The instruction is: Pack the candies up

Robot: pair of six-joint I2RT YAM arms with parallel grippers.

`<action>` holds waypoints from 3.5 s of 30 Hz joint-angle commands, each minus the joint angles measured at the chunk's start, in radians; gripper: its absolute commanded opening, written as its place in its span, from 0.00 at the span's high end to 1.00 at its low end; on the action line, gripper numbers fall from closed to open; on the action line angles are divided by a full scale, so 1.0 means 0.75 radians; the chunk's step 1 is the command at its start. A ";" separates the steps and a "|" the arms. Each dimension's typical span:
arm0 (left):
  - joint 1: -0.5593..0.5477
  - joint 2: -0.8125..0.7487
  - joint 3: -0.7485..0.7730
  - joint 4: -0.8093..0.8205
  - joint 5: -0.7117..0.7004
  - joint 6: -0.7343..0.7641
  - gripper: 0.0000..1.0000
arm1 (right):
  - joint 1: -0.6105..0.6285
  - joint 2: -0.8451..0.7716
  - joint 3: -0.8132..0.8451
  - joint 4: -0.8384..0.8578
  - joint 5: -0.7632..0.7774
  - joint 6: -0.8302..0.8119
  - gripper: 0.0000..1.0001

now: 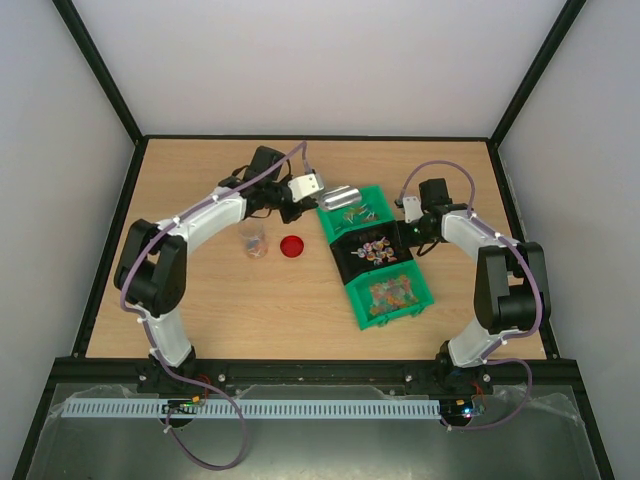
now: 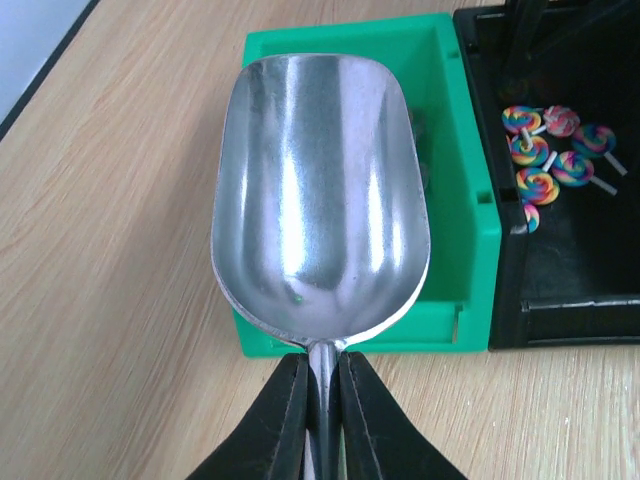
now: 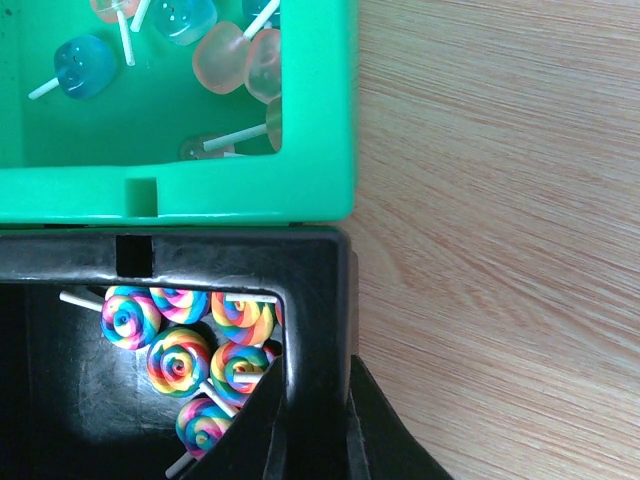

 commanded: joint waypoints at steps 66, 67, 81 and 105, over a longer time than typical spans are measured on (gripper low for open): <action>-0.311 0.450 0.894 -1.449 -0.781 -0.326 0.98 | 0.215 -0.299 -0.161 0.090 0.253 0.024 0.99; -0.311 0.456 0.894 -1.449 -0.790 -0.330 0.98 | 0.225 -0.304 -0.165 0.091 0.264 0.027 0.99; -0.344 0.537 0.809 -1.449 -0.791 -0.368 0.98 | 0.291 -0.334 -0.166 0.115 0.194 0.090 0.99; -0.301 0.632 0.690 -0.815 -0.358 -0.300 0.98 | 0.292 -0.353 -0.248 0.255 -0.028 -0.002 0.99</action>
